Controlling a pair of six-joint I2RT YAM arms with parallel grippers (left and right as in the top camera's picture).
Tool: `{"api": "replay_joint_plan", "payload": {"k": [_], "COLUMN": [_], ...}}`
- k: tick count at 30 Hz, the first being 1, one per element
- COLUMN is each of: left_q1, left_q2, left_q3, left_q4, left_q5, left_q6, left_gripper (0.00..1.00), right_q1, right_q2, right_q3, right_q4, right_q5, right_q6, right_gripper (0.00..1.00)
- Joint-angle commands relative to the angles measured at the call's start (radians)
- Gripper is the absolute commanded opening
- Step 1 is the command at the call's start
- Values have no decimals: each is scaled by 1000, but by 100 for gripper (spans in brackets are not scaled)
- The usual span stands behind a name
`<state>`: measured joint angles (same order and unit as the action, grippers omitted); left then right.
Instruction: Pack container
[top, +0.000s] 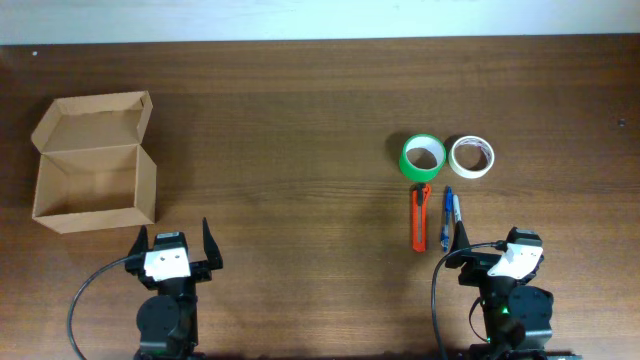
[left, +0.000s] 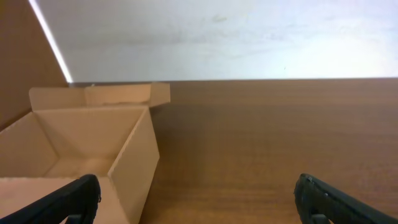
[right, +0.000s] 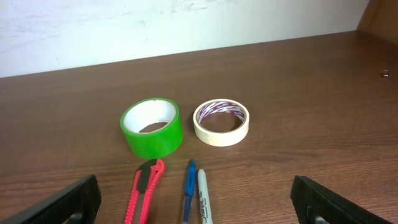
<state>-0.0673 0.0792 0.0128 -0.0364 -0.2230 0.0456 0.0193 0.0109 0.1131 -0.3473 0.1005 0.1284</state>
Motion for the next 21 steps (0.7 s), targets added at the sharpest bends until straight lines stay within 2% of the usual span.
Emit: {"api": "replay_joint_plan", "payload": {"k": [1, 4, 7, 11, 16, 21], "left_q1": [-2, -2, -2, -1, 20, 100], "left_q2": [-6, -5, 18, 133, 467, 891], "left_q3": [10, 30, 91, 289, 619, 1051], "left_q4": [5, -18, -87, -191, -303, -430], "left_q5": [108, 177, 181, 96, 84, 113], "left_q6": [8, -17, -41, -32, 63, 110], "left_gripper": [99, 100, 100, 100, 100, 100], "right_q1": [0, 0, 0, 0, -22, -93], "right_q2": [-8, -8, -8, 26, 231, 595], "right_q3": [-8, -8, -2, 57, 232, 586], "right_q4": [4, 4, 0, 1, 0, -100], "right_q5": [5, -12, -41, -39, -34, -42], "right_q6": [3, 29, 66, 71, 71, 57], "right_gripper": [99, 99, 99, 99, 99, 99]}}
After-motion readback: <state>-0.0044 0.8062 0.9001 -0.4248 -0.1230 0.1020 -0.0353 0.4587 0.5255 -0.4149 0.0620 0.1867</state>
